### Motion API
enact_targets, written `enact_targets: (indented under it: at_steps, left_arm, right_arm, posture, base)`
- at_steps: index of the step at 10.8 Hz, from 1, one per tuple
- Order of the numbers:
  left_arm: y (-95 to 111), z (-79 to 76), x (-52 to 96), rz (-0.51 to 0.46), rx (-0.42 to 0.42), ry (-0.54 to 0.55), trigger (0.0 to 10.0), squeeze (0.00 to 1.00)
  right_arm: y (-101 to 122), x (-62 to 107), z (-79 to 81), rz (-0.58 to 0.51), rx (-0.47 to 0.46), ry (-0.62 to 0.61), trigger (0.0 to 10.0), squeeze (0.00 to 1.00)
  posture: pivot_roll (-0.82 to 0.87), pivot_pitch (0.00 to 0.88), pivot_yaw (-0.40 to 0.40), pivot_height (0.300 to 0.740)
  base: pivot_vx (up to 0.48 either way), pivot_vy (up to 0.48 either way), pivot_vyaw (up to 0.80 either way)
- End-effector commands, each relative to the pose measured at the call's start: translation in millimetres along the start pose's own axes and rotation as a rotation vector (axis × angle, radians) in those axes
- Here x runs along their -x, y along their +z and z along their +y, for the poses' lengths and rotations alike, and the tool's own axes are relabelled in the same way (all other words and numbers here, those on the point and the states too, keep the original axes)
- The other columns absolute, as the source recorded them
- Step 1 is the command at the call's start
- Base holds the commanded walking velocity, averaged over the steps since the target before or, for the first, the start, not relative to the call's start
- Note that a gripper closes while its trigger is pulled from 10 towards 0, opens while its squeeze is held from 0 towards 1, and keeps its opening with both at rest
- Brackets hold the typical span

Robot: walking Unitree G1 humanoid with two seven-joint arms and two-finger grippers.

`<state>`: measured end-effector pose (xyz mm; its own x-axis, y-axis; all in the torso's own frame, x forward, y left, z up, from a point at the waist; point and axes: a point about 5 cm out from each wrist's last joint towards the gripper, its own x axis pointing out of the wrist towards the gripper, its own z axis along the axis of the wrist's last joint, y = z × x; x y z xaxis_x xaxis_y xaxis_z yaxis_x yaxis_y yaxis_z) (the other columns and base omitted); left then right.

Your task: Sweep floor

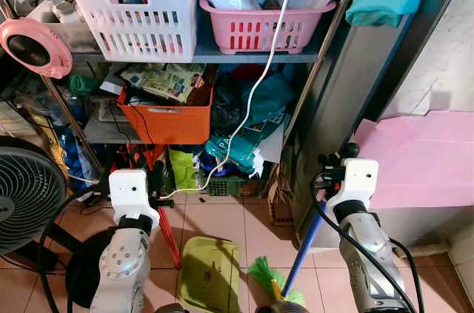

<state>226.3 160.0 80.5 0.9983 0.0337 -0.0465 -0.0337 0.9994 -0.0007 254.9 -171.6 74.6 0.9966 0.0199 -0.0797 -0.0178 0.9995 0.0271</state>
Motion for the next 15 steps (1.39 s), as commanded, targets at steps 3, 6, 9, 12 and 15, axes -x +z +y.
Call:
enact_targets:
  at_steps: [3, 6, 9, 12, 15]
  left_arm:
    - [12, -28.7, -40.0, 0.034, 0.062, -0.166, 10.0, 0.00]
    - [17, -35.4, -41.9, 0.021, 0.033, -0.221, 10.0, 0.00]
    - [16, -36.5, -43.5, 0.034, 0.052, -0.217, 10.0, 0.00]
    - [10, -34.7, -38.4, 0.040, 0.025, -0.229, 10.0, 0.00]
    - [15, -38.7, -45.5, -0.001, 0.059, -0.164, 10.0, 0.00]
  right_arm:
    - [12, -22.3, 12.0, 0.024, -0.015, 0.007, 10.0, 0.00]
    - [4, -11.1, 11.0, 0.011, -0.031, 0.003, 10.0, 0.00]
    - [6, -11.8, 6.5, 0.007, -0.019, -0.022, 10.0, 0.00]
    - [5, -6.3, 1.0, 0.003, 0.031, -0.019, 10.0, 0.00]
    - [18, -11.6, 0.3, -0.024, 0.150, 0.051, 10.0, 0.00]
  posture:
    - [0.00, 0.000, 0.072, 0.740]
    - [-0.03, 0.000, 0.115, 0.740]
    - [-0.03, 0.000, 0.107, 0.740]
    - [-0.04, 0.000, 0.084, 0.740]
    - [-0.03, 0.000, -0.035, 0.740]
  base:
    - [0.000, 0.000, 0.00]
    - [0.000, 0.000, 0.00]
    - [0.000, 0.000, 0.00]
    - [0.000, 0.000, 0.00]
    - [0.000, 0.000, 0.00]
